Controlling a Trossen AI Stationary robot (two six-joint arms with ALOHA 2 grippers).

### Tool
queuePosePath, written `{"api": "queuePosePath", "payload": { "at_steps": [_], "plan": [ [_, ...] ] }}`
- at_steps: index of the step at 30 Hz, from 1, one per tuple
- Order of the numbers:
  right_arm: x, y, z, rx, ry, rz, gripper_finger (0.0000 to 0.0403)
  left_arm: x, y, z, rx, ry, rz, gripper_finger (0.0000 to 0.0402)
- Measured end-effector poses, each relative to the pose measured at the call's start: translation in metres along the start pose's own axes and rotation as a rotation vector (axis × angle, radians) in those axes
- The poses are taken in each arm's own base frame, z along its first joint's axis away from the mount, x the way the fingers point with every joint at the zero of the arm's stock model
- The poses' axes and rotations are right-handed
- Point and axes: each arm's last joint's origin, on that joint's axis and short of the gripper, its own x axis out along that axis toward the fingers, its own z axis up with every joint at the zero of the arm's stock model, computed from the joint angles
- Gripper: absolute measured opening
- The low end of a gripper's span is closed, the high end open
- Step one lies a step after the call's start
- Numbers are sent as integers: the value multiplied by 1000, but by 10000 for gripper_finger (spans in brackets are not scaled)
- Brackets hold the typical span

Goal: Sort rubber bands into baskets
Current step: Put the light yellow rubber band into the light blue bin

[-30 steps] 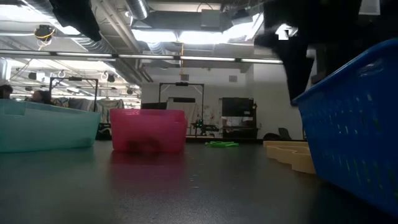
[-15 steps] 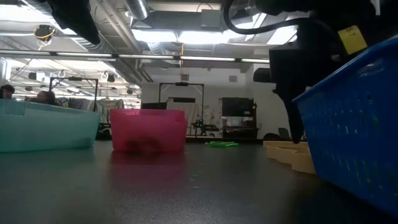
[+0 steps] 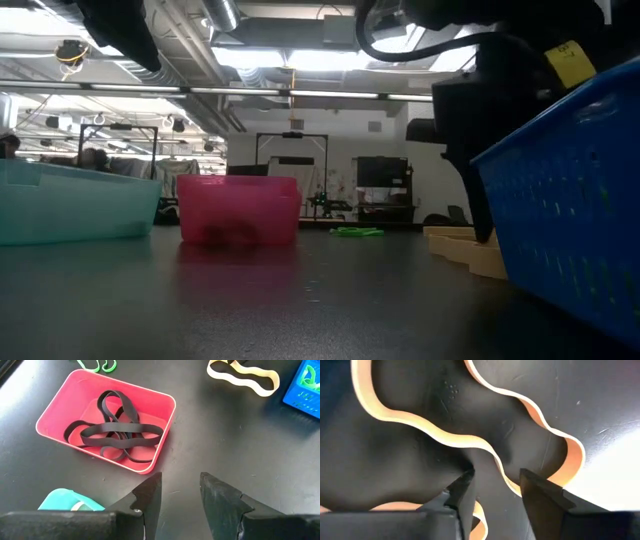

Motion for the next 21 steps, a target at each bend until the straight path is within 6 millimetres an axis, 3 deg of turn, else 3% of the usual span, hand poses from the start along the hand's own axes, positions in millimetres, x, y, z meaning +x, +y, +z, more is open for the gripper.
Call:
{"api": "queuePosePath", "payload": {
  "at_steps": [10, 21],
  "plan": [
    [1, 1, 0, 1, -3, 26, 9, 0, 0, 0, -3, -2, -3, 131],
    [-8, -3, 10, 102, -58, -7, 5, 0, -5, 4, -26, -40, -43, 131]
  ]
}}
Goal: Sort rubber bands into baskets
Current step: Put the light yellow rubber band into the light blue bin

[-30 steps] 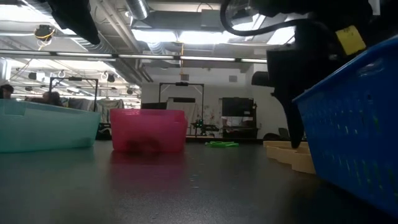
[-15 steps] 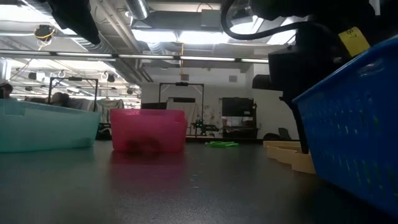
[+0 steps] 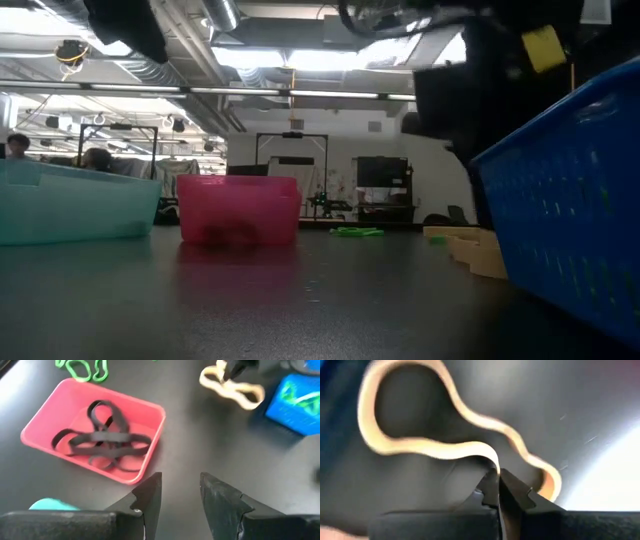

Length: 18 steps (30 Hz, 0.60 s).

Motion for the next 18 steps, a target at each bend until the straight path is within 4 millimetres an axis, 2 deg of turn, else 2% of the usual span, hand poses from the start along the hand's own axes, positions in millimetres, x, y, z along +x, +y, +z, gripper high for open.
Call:
{"api": "queuePosePath", "payload": {
  "at_steps": [9, 18],
  "plan": [
    [-34, -13, 25, 2, -122, -158, 4, -1, -9, 10, 22, -91, -86, 131],
    [-70, -27, 45, -5, -228, -334, 2, -3, -17, 19, -40, -176, -166, 131]
  ]
}}
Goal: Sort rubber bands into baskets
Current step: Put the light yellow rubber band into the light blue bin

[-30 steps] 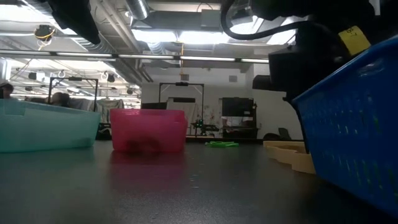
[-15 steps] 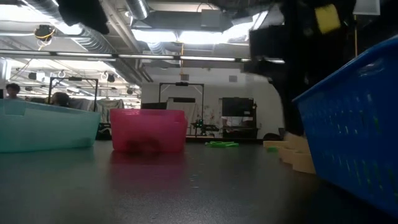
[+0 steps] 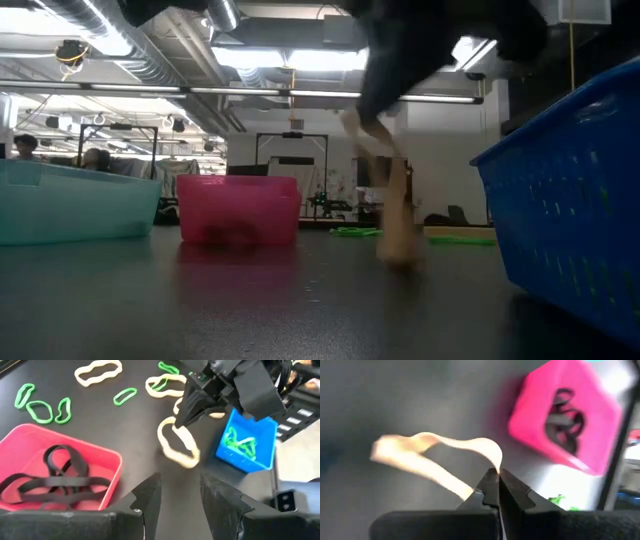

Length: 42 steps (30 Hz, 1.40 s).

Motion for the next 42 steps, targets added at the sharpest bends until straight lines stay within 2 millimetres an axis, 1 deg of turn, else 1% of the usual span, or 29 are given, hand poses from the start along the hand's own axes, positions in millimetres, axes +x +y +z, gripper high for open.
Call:
{"api": "queuePosePath", "payload": {
  "at_steps": [9, 15, 21, 25, 30, 36, 42],
  "plan": [
    [-26, -25, 23, 28, -101, -221, 1, 0, -4, 5, -23, -47, -38, 131],
    [-38, -35, 38, 16, -203, -266, 1, 0, -4, 5, 26, -49, -35, 131],
    [-43, -40, 48, -17, -286, -307, 1, 1, -5, 4, 111, -47, -31, 131],
    [-46, -42, 53, -44, -320, -335, 1, 5, -8, 2, 160, -15, -72, 131],
    [-48, -45, 56, -73, -334, -391, 1, 11, -11, -2, 174, 16, -82, 131],
    [-51, -48, 61, -86, -373, -419, 1, 19, -16, -1, 199, -10, -98, 131],
    [-52, -49, 63, -90, -388, -431, 1, 19, -20, 4, 214, -63, -130, 131]
  ]
}}
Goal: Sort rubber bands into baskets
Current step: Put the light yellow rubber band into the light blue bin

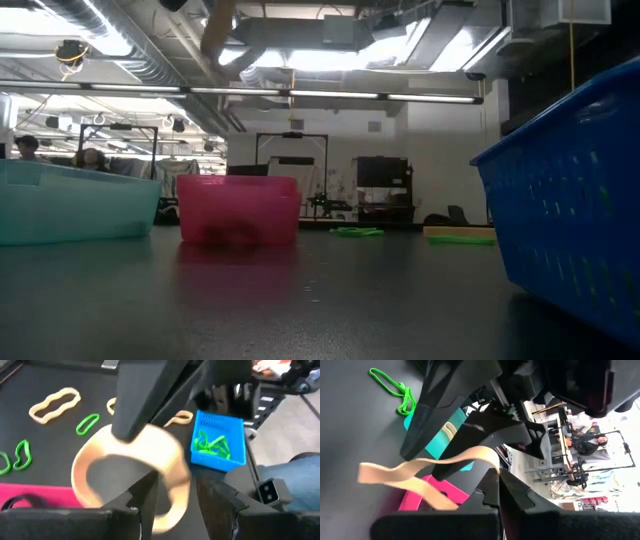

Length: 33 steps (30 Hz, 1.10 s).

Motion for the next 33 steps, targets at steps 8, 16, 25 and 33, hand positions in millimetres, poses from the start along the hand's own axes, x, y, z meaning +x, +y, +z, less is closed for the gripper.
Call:
{"api": "queuePosePath", "payload": {
  "at_steps": [8, 16, 25, 33],
  "plan": [
    [0, -2, 2, 19, -17, -13, 1, 0, -2, 5, 35, -53, -22, 131],
    [0, -1, 2, 18, -17, -12, 1, 0, -2, 6, 36, -54, -22, 81],
    [0, -1, 2, 18, -17, -11, 4, -1, -2, 6, 3, -55, -24, 9],
    [0, -1, 1, 56, -10, -15, 98, -13, 2, 11, -9, -78, -34, 4]
  ]
}}
